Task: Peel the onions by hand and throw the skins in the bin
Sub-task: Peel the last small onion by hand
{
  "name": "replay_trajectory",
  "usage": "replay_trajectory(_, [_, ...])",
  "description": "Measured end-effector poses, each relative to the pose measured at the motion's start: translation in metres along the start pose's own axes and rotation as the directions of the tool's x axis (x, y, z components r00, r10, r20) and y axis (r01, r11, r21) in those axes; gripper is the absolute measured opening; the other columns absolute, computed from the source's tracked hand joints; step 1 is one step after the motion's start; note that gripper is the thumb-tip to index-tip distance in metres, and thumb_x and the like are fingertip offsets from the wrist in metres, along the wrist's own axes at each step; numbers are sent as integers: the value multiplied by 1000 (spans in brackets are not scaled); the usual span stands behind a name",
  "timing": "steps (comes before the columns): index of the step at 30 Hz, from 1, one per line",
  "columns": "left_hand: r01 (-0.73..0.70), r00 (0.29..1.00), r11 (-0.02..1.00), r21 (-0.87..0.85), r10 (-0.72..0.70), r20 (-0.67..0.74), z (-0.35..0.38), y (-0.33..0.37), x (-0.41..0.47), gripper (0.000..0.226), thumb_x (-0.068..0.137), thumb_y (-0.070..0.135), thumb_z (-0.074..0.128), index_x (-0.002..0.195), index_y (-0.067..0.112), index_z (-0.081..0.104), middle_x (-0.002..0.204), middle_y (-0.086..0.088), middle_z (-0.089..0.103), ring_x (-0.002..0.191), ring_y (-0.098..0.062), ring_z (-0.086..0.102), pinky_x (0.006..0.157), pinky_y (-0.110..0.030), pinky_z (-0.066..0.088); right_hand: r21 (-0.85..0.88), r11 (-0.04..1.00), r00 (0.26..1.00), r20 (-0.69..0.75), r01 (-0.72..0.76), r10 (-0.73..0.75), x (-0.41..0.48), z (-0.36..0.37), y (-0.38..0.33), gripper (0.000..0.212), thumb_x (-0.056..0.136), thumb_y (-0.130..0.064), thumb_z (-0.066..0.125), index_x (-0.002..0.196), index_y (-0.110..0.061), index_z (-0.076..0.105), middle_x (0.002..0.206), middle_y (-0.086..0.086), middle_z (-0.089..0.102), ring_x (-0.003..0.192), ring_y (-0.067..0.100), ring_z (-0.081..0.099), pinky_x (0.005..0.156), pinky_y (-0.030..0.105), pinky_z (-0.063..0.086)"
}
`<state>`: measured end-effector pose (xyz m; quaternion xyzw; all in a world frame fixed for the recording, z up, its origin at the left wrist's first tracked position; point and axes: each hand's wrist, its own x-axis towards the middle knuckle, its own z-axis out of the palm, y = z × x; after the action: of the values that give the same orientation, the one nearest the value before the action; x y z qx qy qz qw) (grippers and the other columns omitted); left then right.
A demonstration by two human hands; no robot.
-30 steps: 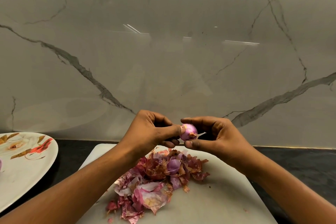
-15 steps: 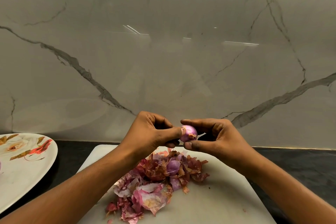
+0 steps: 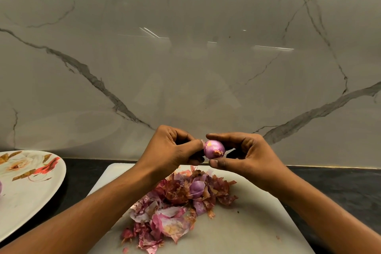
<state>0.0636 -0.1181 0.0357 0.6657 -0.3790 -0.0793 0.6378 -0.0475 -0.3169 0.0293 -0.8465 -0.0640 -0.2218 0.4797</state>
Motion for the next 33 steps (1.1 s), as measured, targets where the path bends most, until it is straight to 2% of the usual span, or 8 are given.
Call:
replay_trajectory(3, [16,1000,1000,-1,-16,22,-1,1,0,19,87,19,82,84,0,82,80,-19,78,77,-35,78,71,-38,67,-90,995,999,14,50,-49,-1,2,0,53,80,-11,90,127,-30,74,115,-15,77,103,13,75,85,29,63])
replay_trajectory(7, [36,999,998,43,-37,22,-2,-1,1,13,86,12,83,82,0,82,77,-19,78,74,-35,78,68,-36,67,-169,981,996,24,90,-87,-2,2,1,54,81,-8,90,128,-31,74,115,-16,77,109,9,72,82,22,58])
replay_trajectory(16, [1,1000,997,71,-1,-6,-3,-4,2,12,90,5,77,80,0,81,74,-15,77,70,-29,78,70,-38,66,-161,981,994,22,107,-105,-1,0,2,56,79,-15,91,129,-31,73,118,-17,77,111,8,71,82,22,59])
replay_trajectory(21, [-16,999,999,40,17,-31,-1,-5,2,14,94,8,74,85,-1,81,78,-15,78,76,-30,79,75,-43,67,-183,976,993,7,121,-122,-1,0,2,57,79,-16,91,131,-31,72,120,-19,75,112,4,70,82,19,57])
replay_trajectory(24, [-94,996,990,104,93,14,-2,-5,1,12,89,19,82,91,8,85,82,-10,80,78,-29,78,76,-47,67,-227,966,992,7,127,-129,-1,1,3,58,81,-15,90,133,-29,69,119,-16,74,112,4,70,82,19,58])
replay_trajectory(26, [-119,993,982,146,115,38,-3,-7,1,15,85,25,85,94,12,86,83,-7,81,79,-30,78,78,-52,66,-264,956,991,6,131,-134,-1,1,3,52,82,-16,90,128,-29,71,115,-18,74,109,5,70,82,20,59])
replay_trajectory(30, [-111,994,979,174,110,16,-3,-7,3,8,90,18,81,93,11,86,80,-6,81,76,-28,78,77,-55,65,-306,944,991,-14,121,-132,-1,1,1,47,82,-23,89,124,-37,73,112,-26,73,107,1,69,82,17,57])
replay_trajectory(33, [-119,993,970,214,121,3,-3,-7,3,8,91,18,80,90,13,86,77,-2,80,74,-24,78,75,-51,66,-311,945,994,-25,96,-110,-3,1,2,50,81,-29,88,128,-36,72,110,-23,75,100,4,71,80,20,59])
